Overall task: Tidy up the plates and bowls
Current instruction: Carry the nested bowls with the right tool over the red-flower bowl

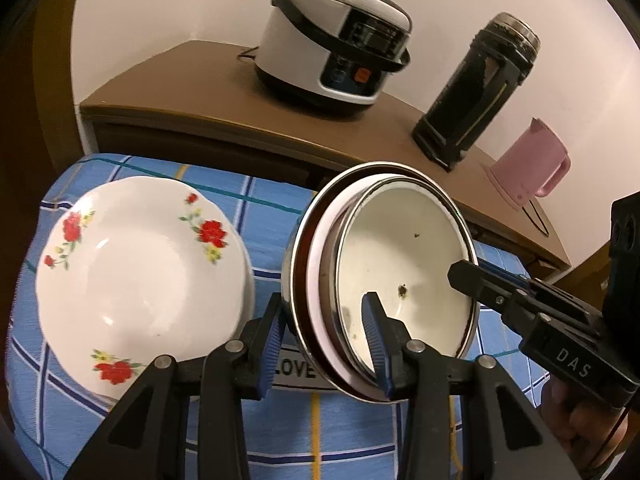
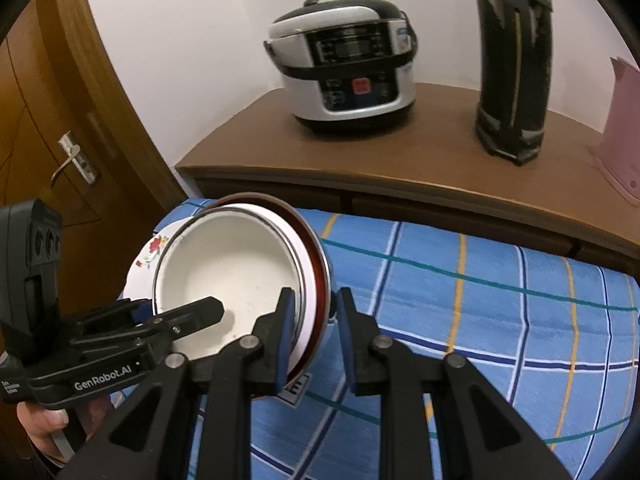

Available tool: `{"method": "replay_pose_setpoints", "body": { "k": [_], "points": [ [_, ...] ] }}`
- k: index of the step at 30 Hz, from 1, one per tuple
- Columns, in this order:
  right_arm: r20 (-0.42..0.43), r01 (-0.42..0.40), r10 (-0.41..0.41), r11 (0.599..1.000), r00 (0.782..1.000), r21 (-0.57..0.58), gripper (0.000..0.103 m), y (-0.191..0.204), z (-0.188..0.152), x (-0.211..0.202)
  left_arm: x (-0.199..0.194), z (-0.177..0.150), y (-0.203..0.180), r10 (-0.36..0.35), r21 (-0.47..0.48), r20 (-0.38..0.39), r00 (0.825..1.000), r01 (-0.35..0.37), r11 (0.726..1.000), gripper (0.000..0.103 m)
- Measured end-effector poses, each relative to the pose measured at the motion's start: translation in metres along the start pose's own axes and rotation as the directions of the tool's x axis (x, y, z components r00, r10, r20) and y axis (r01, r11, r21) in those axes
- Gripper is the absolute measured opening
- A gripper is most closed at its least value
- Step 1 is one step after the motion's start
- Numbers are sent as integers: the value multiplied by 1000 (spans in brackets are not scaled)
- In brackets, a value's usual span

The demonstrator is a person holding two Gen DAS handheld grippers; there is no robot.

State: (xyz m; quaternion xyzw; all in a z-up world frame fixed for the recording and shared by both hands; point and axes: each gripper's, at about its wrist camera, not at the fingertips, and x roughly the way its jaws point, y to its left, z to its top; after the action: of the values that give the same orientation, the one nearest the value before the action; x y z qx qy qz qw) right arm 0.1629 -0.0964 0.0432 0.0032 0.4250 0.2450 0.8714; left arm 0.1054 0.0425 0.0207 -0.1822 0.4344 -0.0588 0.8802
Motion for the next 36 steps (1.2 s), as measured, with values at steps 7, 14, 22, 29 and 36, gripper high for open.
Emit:
{"method": "replay_pose_setpoints", "body": {
  "k": [7, 14, 22, 29, 36],
  "points": [
    [1, -20, 20, 999, 1000, -35, 22, 18, 2, 5, -14, 1, 14, 23, -18, 25, 999, -23, 1000, 42],
    [-2, -39, 39, 997, 999, -60, 22, 33, 7, 10, -24, 3, 25, 47, -33, 45, 998, -45, 998, 42],
    [8, -59, 60, 994, 998, -87, 22, 52, 12, 9, -37, 5, 36, 73, -48, 62, 995, -70, 996, 42],
    [17, -77, 80, 991, 997, -113, 22, 68, 20, 9, -45, 5, 45, 92, -66, 75, 993, -87, 994, 42],
    [7, -94, 96, 986, 995, -140, 22, 84, 24, 15, -50, 4, 56, 114, -86, 78, 990, -107, 990, 42]
  ]
}}
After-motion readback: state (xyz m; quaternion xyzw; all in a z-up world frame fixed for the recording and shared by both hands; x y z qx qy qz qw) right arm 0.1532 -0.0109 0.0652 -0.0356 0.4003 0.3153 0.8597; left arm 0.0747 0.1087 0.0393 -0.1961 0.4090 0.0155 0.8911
